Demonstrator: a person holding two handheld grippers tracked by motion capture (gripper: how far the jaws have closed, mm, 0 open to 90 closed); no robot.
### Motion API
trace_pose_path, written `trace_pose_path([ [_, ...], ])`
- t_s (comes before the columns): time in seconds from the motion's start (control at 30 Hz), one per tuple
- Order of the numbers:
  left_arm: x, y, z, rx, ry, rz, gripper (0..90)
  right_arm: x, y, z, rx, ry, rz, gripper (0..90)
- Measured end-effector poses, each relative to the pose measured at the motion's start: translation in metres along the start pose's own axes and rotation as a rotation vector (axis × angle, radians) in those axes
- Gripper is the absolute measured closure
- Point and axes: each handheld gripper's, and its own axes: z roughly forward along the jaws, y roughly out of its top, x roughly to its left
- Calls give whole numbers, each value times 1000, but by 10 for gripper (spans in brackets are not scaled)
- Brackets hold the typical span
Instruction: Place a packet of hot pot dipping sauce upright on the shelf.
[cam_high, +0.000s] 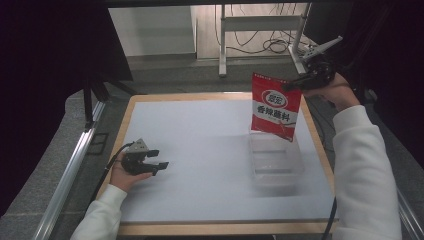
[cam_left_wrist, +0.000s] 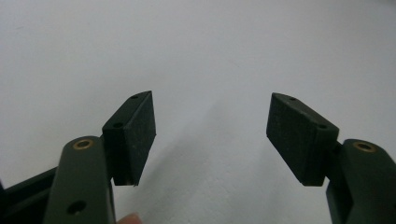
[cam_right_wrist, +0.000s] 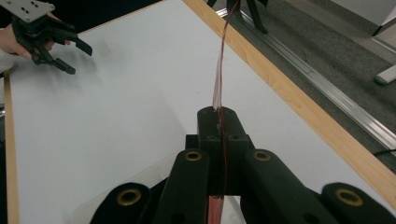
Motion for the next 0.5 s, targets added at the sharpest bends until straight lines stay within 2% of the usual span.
trace_pose_path([
  [0.2, 0, 0, 0, 8, 1, 5, 324, -7, 5, 3, -5, 10, -23, 889],
  [0.33, -1, 0, 0, 7, 1, -1, 324, -13, 1, 9, -7, 28, -38, 889],
  [0.5, -1, -1, 1, 15, 2, 4, 324, -16, 1, 5, -32, 24, -46, 889],
])
